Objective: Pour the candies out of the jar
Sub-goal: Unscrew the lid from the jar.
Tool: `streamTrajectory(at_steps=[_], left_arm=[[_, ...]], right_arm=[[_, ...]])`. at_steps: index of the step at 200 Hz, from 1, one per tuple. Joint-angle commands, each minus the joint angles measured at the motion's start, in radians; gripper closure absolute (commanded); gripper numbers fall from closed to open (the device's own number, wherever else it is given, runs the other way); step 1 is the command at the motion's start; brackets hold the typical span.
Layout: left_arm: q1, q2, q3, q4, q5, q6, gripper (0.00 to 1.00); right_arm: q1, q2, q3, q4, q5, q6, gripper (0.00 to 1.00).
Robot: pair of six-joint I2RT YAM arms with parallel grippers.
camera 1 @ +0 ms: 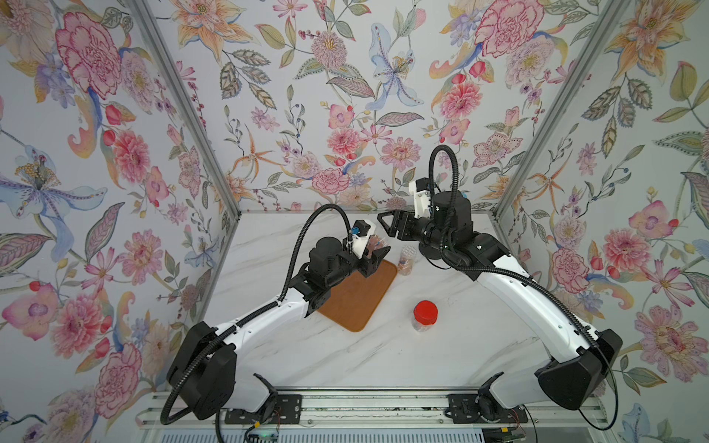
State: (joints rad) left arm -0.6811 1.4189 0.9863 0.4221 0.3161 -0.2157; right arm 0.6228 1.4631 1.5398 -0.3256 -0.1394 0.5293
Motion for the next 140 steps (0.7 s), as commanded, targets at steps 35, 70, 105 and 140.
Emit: streamTrajectory(at_steps=[35, 70, 105, 140], left_arm=[[-0.01, -0.038, -0.008, 0.021, -0.02, 0.017, 1.0], [-0.011, -0.041, -0.008, 0.027, -0.015, 0.006, 1.0], [0.001, -0.049, -0.006, 0.074, 0.087, -0.019, 1.0], [0.043, -0.014, 0.013, 0.273, 0.452, -0.172, 1.0]], right_arm=[[0.014, 0.014, -0.023, 0.011, 0.036, 0.016, 0.38], [0.012, 0.012, -0.023, 0.017, 0.019, 0.018, 0.48], [-0.027, -0.013, -0.05, 0.107, -0.2, -0.038, 0.58], [-0.102, -0.06, -0.084, 0.273, -0.674, -0.116, 0.64]])
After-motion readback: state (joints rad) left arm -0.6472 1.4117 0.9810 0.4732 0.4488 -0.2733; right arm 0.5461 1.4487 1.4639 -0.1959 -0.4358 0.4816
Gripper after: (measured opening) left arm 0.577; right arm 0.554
